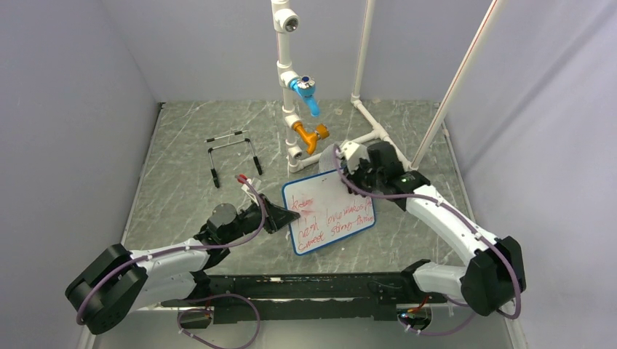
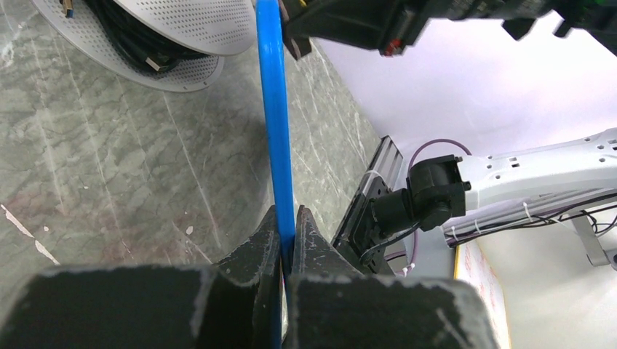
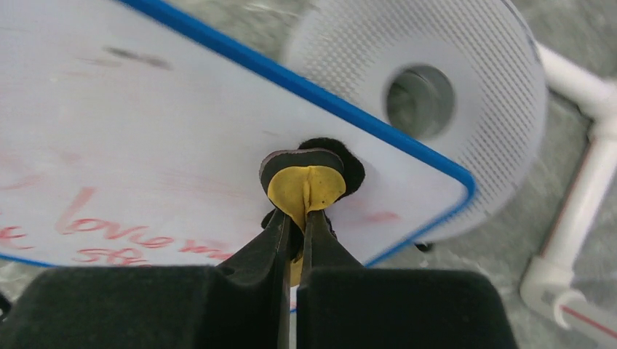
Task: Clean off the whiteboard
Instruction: Erase the whiteboard at the center of the board.
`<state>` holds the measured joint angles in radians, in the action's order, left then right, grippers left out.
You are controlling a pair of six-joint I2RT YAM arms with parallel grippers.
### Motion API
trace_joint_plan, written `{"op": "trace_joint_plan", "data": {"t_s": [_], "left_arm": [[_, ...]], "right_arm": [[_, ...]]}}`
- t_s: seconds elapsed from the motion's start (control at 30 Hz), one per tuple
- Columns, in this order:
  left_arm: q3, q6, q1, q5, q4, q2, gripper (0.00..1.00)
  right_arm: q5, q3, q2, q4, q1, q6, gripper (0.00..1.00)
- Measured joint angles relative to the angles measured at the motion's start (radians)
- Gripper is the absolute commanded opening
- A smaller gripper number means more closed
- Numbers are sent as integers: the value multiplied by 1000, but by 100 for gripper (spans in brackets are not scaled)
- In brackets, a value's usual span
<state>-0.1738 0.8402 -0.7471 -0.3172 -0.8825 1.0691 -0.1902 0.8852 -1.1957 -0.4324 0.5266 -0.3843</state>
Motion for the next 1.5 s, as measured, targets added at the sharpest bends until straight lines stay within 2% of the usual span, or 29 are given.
{"op": "trace_joint_plan", "data": {"t_s": [0.17,0.33,0.4,0.6,0.9,1.03,1.3,1.5], "left_arm": [[7,-8,2,0,0,-19,0],[7,-8,7,-3,1,-21,0],[7,-8,11,-3,1,-23,0],[7,-24,21,0,2,-23,0],[7,-35,21,-6,-10,-12,0],[7,-34,21,-19,-18,0,0],[-5,-16,21,-26,-3,14,0],[-21,-17,21,-26,31,14,0]], "right_arm": [[8,-21,-32,32,-170,21,0],[8,-38,-38,41,-187,21,0],[-1,-42,-30,40,-151,19,0],[-81,-20,-3,14,109,6,0],[-13,171,-89,-39,242,-43,0],[16,170,-85,-42,275,-87,0],[84,97,-72,-61,447,-201,0],[135,78,-66,-64,475,-221,0]]}}
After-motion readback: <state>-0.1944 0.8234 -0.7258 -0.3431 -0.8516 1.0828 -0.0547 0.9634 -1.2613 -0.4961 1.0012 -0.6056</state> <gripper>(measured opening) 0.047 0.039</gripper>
